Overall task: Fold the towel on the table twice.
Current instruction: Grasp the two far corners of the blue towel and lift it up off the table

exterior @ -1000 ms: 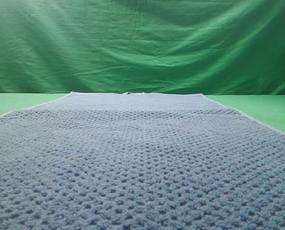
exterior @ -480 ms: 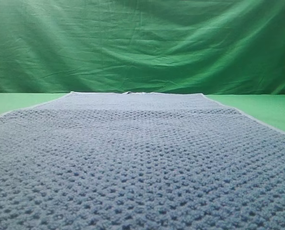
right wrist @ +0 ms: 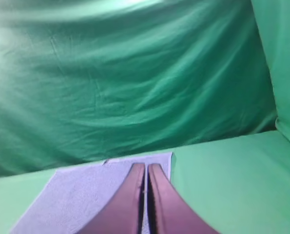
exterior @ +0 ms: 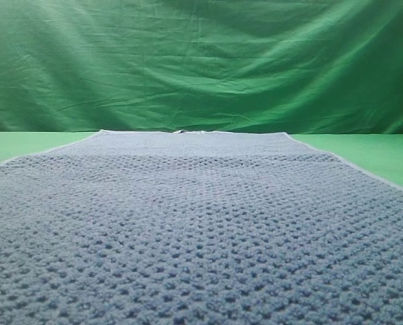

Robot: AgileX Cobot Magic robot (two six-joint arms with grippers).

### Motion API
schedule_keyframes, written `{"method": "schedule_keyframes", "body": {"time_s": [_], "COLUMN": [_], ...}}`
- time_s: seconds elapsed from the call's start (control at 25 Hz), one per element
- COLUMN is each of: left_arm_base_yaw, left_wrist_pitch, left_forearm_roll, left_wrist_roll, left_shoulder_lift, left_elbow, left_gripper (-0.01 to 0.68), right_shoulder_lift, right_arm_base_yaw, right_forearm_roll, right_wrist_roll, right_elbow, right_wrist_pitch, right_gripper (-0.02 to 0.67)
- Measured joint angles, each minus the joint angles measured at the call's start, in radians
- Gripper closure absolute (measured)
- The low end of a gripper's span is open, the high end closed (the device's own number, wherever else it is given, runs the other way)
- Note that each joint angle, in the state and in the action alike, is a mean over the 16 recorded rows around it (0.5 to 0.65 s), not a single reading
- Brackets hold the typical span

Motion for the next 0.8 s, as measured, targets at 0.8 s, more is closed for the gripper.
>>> {"method": "schedule_keyframes", "body": {"time_s": [0.8], "left_arm_base_yaw": [0.000], "left_wrist_pitch": [0.197], "left_forearm_roll": [0.044], "left_wrist_roll": [0.005], "left_shoulder_lift": [0.390], "left_elbow": [-0.180], "left_gripper": [0.673], "right_shoulder_lift": [0.387], "right_arm_base_yaw": [0.000], "right_forearm_roll": [-0.100], "right_wrist_roll": [-0.100], "right_elbow": [-0.281], "right_wrist_pitch": [0.325], "right_gripper": [0.649]}}
